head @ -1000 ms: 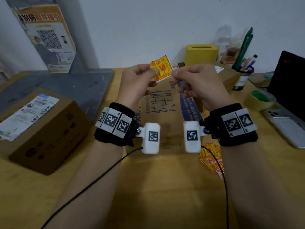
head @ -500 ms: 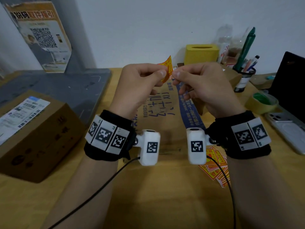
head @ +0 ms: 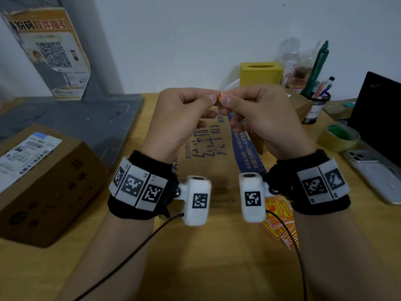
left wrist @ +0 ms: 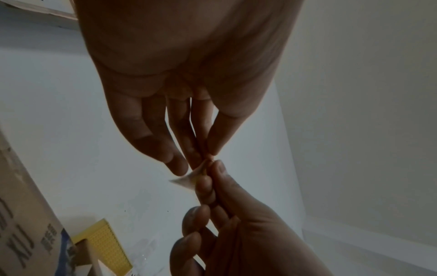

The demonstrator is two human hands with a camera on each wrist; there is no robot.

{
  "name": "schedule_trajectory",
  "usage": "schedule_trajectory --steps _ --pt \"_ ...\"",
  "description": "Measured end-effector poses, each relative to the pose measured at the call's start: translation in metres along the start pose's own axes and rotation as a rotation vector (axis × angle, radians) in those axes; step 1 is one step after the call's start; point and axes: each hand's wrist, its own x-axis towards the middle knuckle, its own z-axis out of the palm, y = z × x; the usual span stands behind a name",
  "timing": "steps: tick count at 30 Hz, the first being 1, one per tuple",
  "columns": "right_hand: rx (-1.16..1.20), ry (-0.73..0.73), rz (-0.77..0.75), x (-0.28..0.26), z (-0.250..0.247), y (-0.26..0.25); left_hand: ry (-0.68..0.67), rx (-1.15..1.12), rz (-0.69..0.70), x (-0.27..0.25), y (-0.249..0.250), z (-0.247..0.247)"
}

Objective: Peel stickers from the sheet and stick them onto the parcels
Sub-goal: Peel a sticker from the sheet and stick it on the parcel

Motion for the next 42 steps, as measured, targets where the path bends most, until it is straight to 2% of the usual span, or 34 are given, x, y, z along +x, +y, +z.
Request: schedule_trajectory --steps 26,42 --pt "-0.084 0.007 -0.014 -0.005 -0.001 -0.010 -0.004 0.042 0.040 -0.002 0.002 0.000" --pt "-0.155 -0.018 -0.074 -0.007 -0.004 -0.012 -0.010 0.036 0.032 0.001 -0.001 -0.001"
